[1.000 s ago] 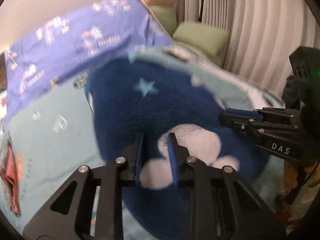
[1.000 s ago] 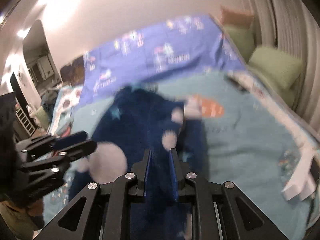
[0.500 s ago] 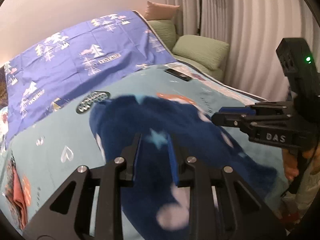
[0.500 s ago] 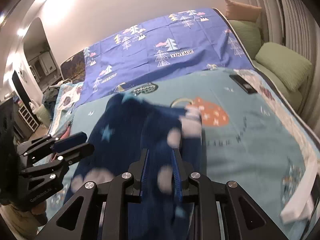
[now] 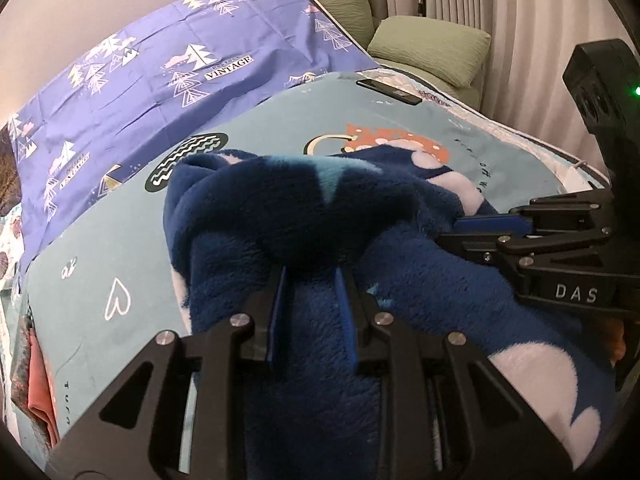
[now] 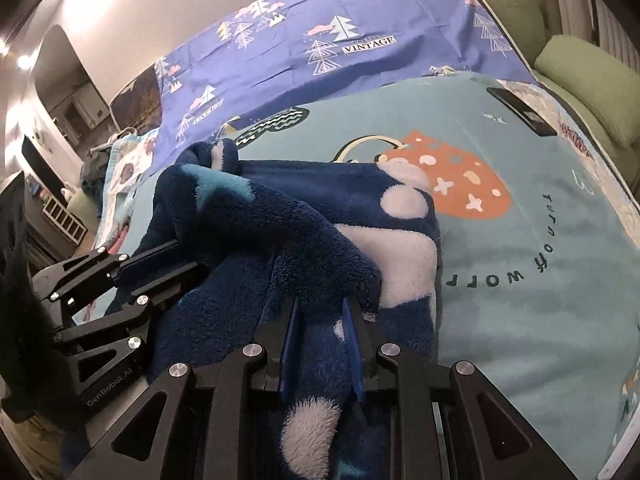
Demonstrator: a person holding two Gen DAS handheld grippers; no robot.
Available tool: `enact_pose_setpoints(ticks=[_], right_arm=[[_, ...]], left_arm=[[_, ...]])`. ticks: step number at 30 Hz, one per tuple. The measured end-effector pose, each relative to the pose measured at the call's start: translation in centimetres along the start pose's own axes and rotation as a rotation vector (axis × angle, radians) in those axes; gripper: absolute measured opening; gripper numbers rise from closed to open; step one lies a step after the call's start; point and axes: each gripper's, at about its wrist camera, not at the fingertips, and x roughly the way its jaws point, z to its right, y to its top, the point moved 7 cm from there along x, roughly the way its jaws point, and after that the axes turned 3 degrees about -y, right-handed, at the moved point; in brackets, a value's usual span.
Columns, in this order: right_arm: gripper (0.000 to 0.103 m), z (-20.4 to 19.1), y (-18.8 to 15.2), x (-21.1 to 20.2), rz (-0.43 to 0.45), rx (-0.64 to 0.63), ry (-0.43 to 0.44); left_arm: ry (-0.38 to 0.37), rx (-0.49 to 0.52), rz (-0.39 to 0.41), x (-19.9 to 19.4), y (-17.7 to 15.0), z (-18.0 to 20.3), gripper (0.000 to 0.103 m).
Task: Fold small clothes
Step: 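Grasp the navy fleece bundle with both grippers from opposite sides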
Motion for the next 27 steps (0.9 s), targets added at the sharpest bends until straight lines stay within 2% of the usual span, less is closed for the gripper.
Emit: enact_pose_setpoints(ticks=[6,9,11,12,14,17,21,27], right_arm=[[0.023,-0.7,2.2,-2.7,0.058,-0.039,-0.023],[0.023,-1.0,4.6,-4.4,0.125,-0.051,-0.017],[0.023,-1.0,5.8,-4.2,0.132,-0.058,-0.024],[0.023,-1.0,6.4,-3.6,0.125,-0.058,-0.023],[0.023,-1.1,6.5,-1.7,0.083,-0.056,-0.005],[0.023,-0.4,4.8,3.1,-0.055,-0.049,-0.044],[0.023,0.4,4.4,4.2,-0.044,-0.016,-0.002],[0.023,0.3,4.5,4.2,-0.037,-0.033,-0.011]], left_arm=[[0.027,0.028,0.025,-1.7,1.3,0.0,0.028],[0.005,-0.002,0.067,-2.8,2.9,-0.9,0.035],[0.029,-0.026,0.09,-2.6,4.0,-2.1,0.041],[0.042,-0.042,0.086,-2.1,4.4,-2.8,0.041],[0.02,-0.088,0.035,0.2,4.4,-4.0,0.041],[0.015,-0.06,-0.016,2.6,3.5,-4.0,0.041],[0.084,0.03,0.002,2.9,3.1,-2.9,0.041],[0.092,0.035,0.007,2.7,3.0,-2.9,0.041]])
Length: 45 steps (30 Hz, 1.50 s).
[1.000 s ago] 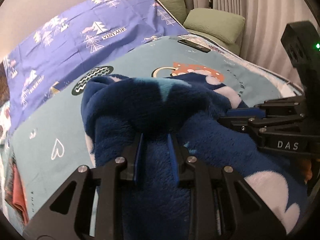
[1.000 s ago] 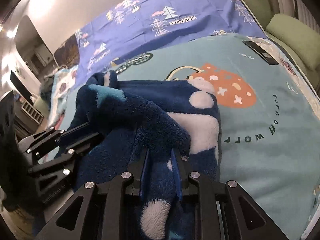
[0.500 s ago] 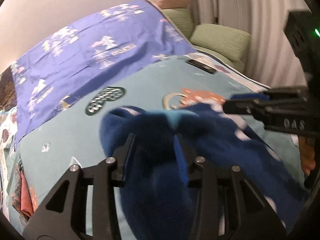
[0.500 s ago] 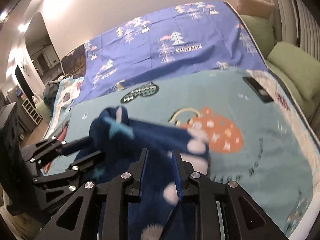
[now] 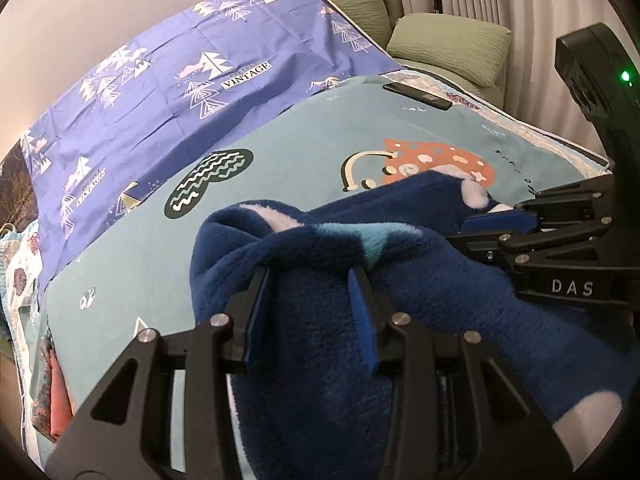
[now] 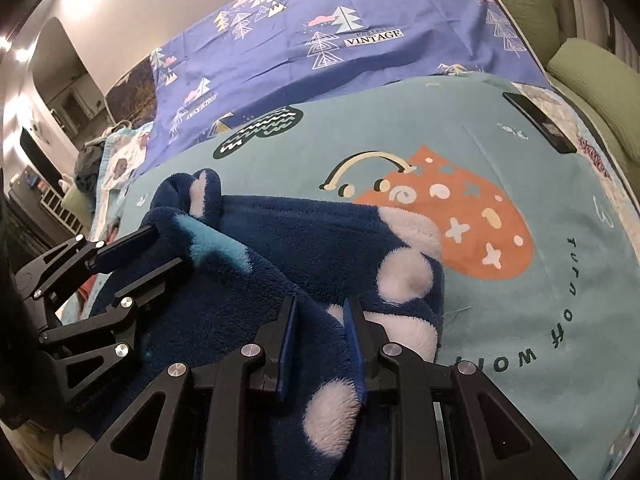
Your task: Fold small clothes
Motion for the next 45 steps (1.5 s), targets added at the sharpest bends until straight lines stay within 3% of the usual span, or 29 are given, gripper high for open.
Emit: enact_pose_setpoints(ticks=[6,9,12,13,14,17,21,24,27,32,35,41,45], right_arm=[[0.025,0.1,-0.2,-0.8,0.022,-0.001,-0.008],[0.032,0.1,-0.3,-2.1,0.042,0.0,-0.026],[0.058,0.6,-0.7,-4.5,0.077,0.028,-0.02],[0.079,1.0,-1.0,-5.6,0.097,0.038,-0.033],[0.09,1.5,-1.3,-6.6,0.119,0.042,-0.057],[0.098,2.5,-2.9,-9.0,0.13,0.02,-0.085],[0.101,3.4,-6.5,-10.4,0.057,0.058,0.038],[0.101,4.4,-9.3,-11.2,0.023,0.14,0.16],[0.101,4.9,-11.2,-11.3,-0.005,0.195,0.217],[0.102,4.5,-12.5,-11.1,-0.035,0.267,0.343],[0.103,3.8,-12.0,-10.0,-0.058,0.276,0.386],[0.103,2.5,-11.8,-6.8,-0.136,0.286,0.481],[0.103,1.8,-11.4,-6.3,-0.127,0.248,0.502]], left_arm=[[0.01,0.003,0.008,-0.5,0.0,0.2,0.041],[0.017,-0.004,0.012,-1.1,0.1,0.2,0.043],[0.03,-0.037,0.019,-2.4,0.0,-0.2,0.061],[0.043,-0.058,0.029,-3.2,-0.1,-0.6,0.076],[0.049,-0.075,0.045,-4.1,-0.2,-0.9,0.084],[0.026,-0.124,0.073,-6.6,-1.2,-1.9,0.089],[-0.113,-0.23,0.021,-8.0,-4.7,-2.7,0.094],[-0.276,-0.366,-0.014,-8.9,-7.5,-2.9,0.094],[-0.413,-0.478,-0.05,-9.0,-9.4,-2.7,0.095],[-0.558,-0.587,-0.105,-8.3,-11.0,-1.5,0.1],[-0.616,-0.606,-0.15,-7.1,-10.8,-0.6,0.102],[-0.64,-0.588,-0.172,-5.3,-10.3,0.5,0.103],[-0.698,-0.609,-0.191,-4.3,-10.6,0.4,0.103]])
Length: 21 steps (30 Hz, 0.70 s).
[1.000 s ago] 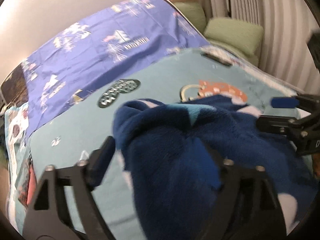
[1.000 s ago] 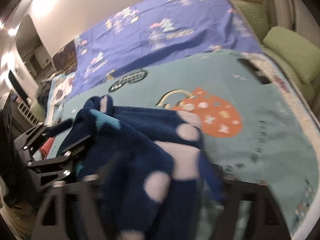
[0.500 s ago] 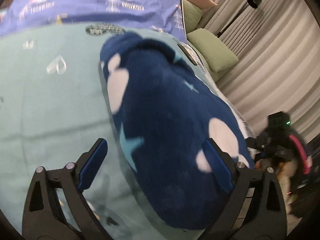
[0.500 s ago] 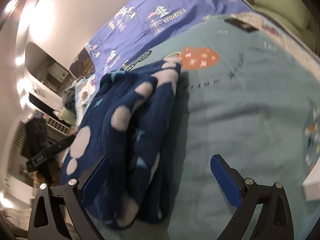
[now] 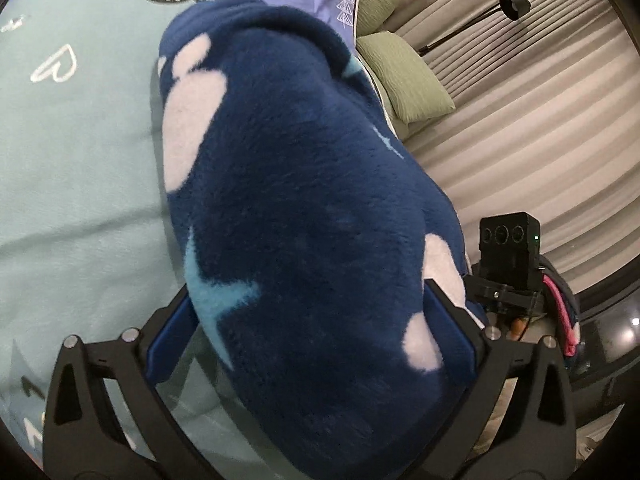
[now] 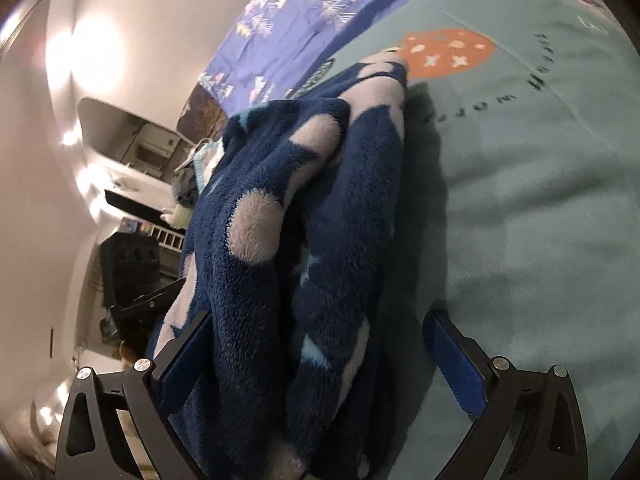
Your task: Fold small clothes
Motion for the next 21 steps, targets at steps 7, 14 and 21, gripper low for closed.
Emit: enact_pose_setpoints(ticks=[7,14,21], right_arm=[[0.103,-1.1,1.2,2.2,-0.048,-0.061,0.031],[0.103,-2.2,2.4,4.3,-0.082,-0.115,0.045],[0.102,-2.6,2.3,3.9,-0.031,-0.14,0.011]], left_arm=[[-0.07,-0.025,-0.052,2.1,0.5,-0.5,0.103],[-0.115,-0.017,-0.095,2.9,0.7,-0.6,0.103],[-0.096,0.002,-0.07,2.6,1.2,-0.4,0.103]])
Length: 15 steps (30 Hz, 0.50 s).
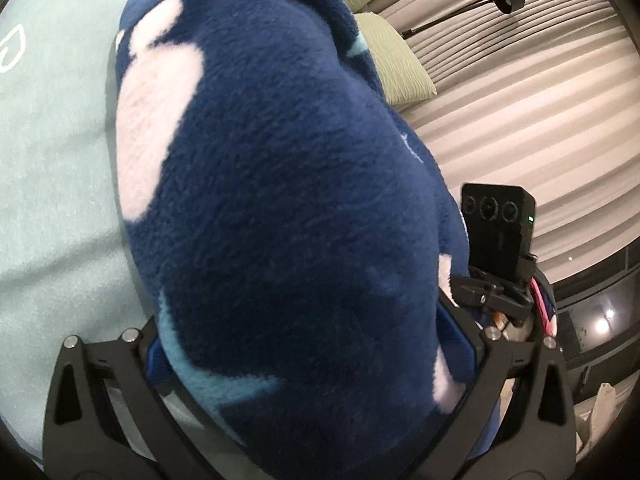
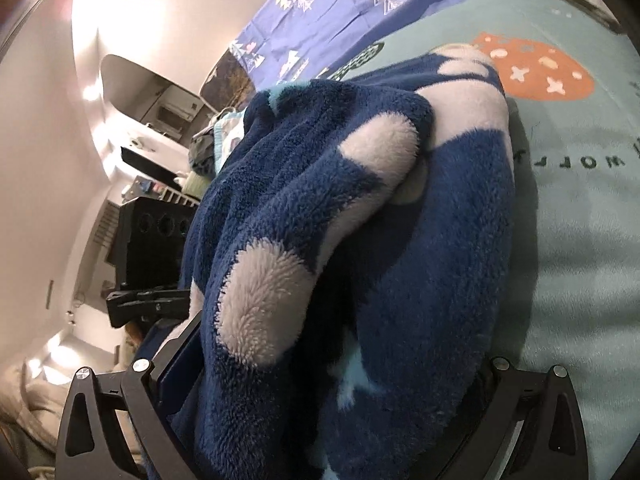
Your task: Fold small clothes
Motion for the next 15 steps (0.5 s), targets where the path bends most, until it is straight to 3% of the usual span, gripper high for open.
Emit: enact_pose_setpoints(ticks=[5,9,15], right_arm=[[0.074,-1.1,-0.2,-1.9,0.058,0.001,-0.035],[0.068,-4.1,-0.9,-4.4,0.125,-0.096,-0.15],[0.066,-8.5,-1.7,-8.8,0.243,-0.181,-0.191]], left_arm=[[0.085,0.09,0.072,-1.6,-0.3,2.0,0.09],[0.109,0.178,0.132,-3.6,-0.9,4.6,0.086],[0.087,0.278,0.208,-7.5,-1.5,9.2,0.086]])
